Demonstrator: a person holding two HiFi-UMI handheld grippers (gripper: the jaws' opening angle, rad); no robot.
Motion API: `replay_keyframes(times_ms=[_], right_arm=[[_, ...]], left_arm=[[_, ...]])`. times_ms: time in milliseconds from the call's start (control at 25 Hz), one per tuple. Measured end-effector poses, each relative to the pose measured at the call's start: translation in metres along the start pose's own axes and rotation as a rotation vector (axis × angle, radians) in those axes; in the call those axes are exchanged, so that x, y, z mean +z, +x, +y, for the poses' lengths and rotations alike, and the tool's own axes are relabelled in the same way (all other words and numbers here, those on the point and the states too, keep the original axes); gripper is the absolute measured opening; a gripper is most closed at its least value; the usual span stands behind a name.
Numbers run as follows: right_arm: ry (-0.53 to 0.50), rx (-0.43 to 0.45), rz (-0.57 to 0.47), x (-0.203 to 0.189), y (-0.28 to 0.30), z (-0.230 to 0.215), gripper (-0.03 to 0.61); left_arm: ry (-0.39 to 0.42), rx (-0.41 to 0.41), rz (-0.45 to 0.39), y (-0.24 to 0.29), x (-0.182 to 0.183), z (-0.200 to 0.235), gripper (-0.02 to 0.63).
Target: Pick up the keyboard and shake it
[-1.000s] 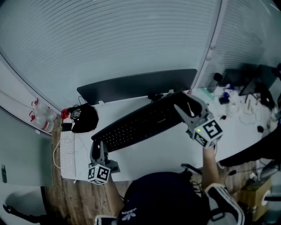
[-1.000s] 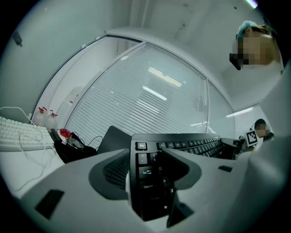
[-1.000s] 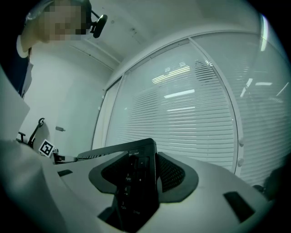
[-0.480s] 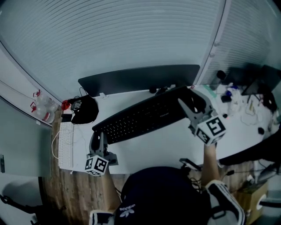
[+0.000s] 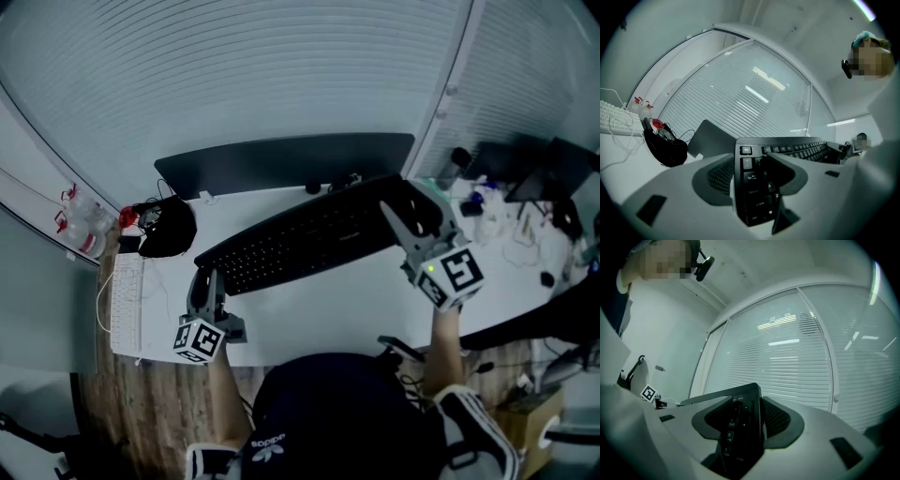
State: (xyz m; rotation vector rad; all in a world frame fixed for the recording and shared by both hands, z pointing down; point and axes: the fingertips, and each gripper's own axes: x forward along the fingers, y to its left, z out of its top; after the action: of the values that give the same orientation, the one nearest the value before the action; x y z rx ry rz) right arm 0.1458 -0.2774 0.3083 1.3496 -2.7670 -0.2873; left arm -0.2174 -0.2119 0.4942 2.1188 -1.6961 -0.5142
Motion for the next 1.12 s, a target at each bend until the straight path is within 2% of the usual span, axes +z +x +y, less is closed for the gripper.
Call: replay_keyframes(times_ms=[120, 280, 400, 560, 760, 1000, 1120], right_arm=[[-0.003, -0.005, -0.015, 0.003, -0.012, 0.002, 0.190], [-0.009, -0.009, -0.022, 0.004, 0.002, -0.006, 0.190], [-0.011, 0.002, -0.024, 0.010, -0.013, 0.002, 0.190], [-0.002, 0.008, -0.028, 0.004, -0.011, 0.000, 0.189], [-0.014, 0.023, -0.041, 0.007, -0.011, 0.002, 0.189], [0.002, 0.016, -0.054, 0.010, -0.007, 0.002, 0.189], [0.039, 0.011, -0.066, 0.004, -0.013, 0.004, 0.189]], left_arm=[[0.006, -0.018, -0.003, -0.004, 0.001, -0.004, 0.206], [0.002, -0.017, 0.003, 0.012, 0.001, -0.001, 0.206], [0.004, -0.020, -0.015, 0.000, 0.010, -0.009, 0.204], [-0.006, -0.016, 0.008, -0.005, 0.004, -0.008, 0.206], [0.029, -0.009, -0.032, -0.004, 0.022, -0.010, 0.206], [0.013, -0.003, -0.016, -0.005, 0.014, -0.010, 0.205], [0.059, -0.006, -0.031, -0.008, 0.029, -0.012, 0.204]])
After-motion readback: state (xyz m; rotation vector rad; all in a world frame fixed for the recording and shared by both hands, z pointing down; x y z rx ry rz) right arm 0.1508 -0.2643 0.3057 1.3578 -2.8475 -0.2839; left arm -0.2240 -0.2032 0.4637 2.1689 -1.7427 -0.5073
